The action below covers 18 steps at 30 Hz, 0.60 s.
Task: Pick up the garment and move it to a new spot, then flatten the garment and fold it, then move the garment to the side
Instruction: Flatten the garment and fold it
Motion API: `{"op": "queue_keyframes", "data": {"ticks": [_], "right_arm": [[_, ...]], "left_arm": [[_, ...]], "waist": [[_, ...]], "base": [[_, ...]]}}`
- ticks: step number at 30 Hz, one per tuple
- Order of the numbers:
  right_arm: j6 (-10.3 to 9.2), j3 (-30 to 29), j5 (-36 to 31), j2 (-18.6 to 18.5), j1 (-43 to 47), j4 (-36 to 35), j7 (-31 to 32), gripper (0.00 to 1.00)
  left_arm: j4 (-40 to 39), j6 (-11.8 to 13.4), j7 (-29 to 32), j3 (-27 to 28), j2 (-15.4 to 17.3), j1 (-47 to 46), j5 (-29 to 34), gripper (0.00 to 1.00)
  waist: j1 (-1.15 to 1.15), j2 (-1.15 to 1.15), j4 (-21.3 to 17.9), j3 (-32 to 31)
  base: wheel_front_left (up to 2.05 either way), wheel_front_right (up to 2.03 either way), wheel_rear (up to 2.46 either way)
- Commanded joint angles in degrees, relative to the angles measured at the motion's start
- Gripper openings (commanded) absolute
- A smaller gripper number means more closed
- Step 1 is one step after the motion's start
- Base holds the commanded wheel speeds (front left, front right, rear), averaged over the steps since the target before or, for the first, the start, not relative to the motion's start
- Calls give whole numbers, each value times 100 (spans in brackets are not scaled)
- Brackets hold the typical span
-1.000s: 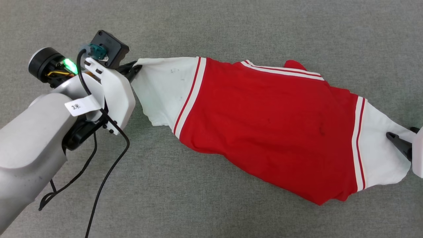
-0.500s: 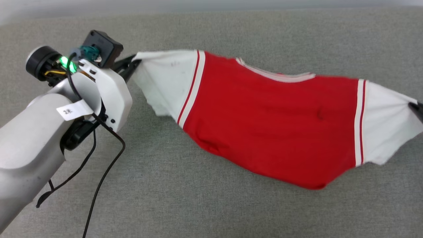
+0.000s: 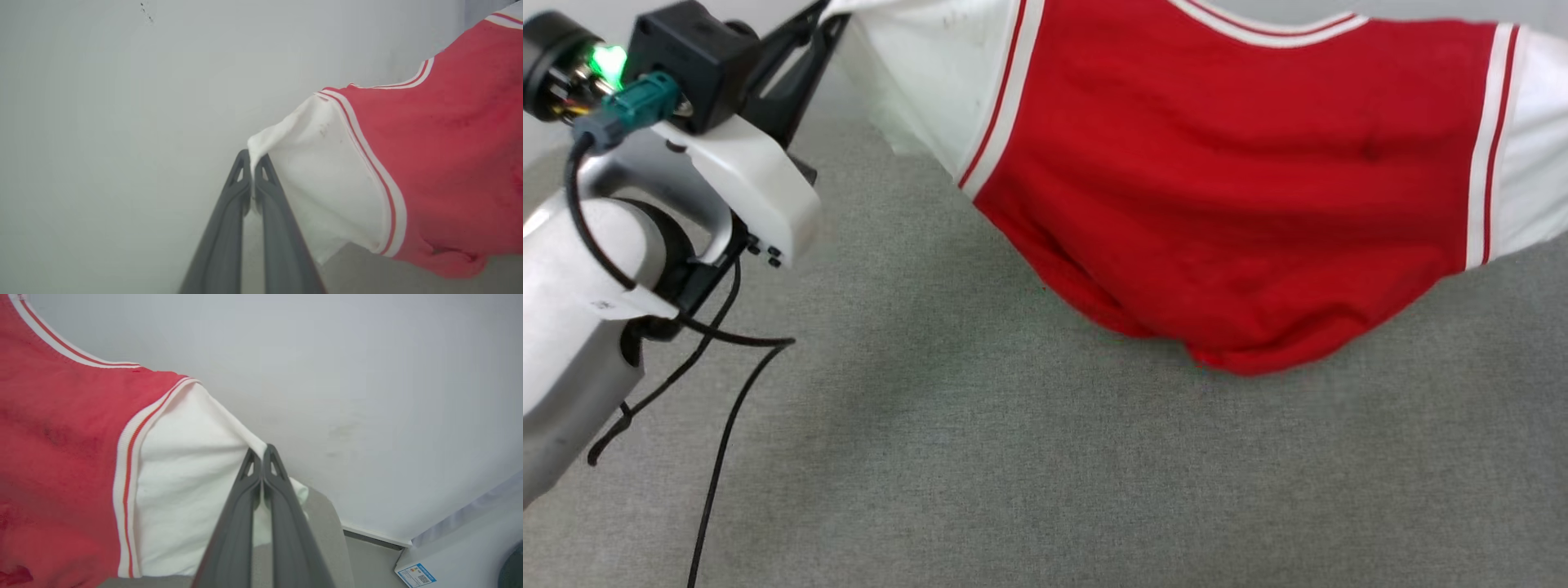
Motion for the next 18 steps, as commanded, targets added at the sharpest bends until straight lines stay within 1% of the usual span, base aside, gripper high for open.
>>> {"op": "queue_keyframes", "data": {"ticks": [1, 7, 10, 14, 18], "right_arm": [[-10, -102, -45, 75, -80, -124, -25, 0], [-10, -490, -333, 386, -223, -776, 63, 0], [-10, -613, -445, 490, -355, -987, 98, 0], [-10, -722, -568, 571, -626, -1115, 175, 0], [-10, -719, -600, 588, -991, -1082, 254, 0]], "left_arm": [[-91, 69, -65, 66, 28, -94, 51, 0], [-426, 244, -175, 302, 107, -380, 150, 0], [-514, 287, -214, 398, 63, -575, 204, 0], [-558, 298, -258, 511, -12, -855, 251, 0], [-462, 275, -260, 591, -109, -1112, 245, 0]], "waist": [[0, 0, 7, -76], [0, 0, 23, -169], [0, 0, 35, -170], [0, 0, 50, -129], [0, 0, 56, -12]], "base": [[0, 0, 0], [0, 0, 0], [0, 0, 0], [0, 0, 0], [0, 0, 0]]}}
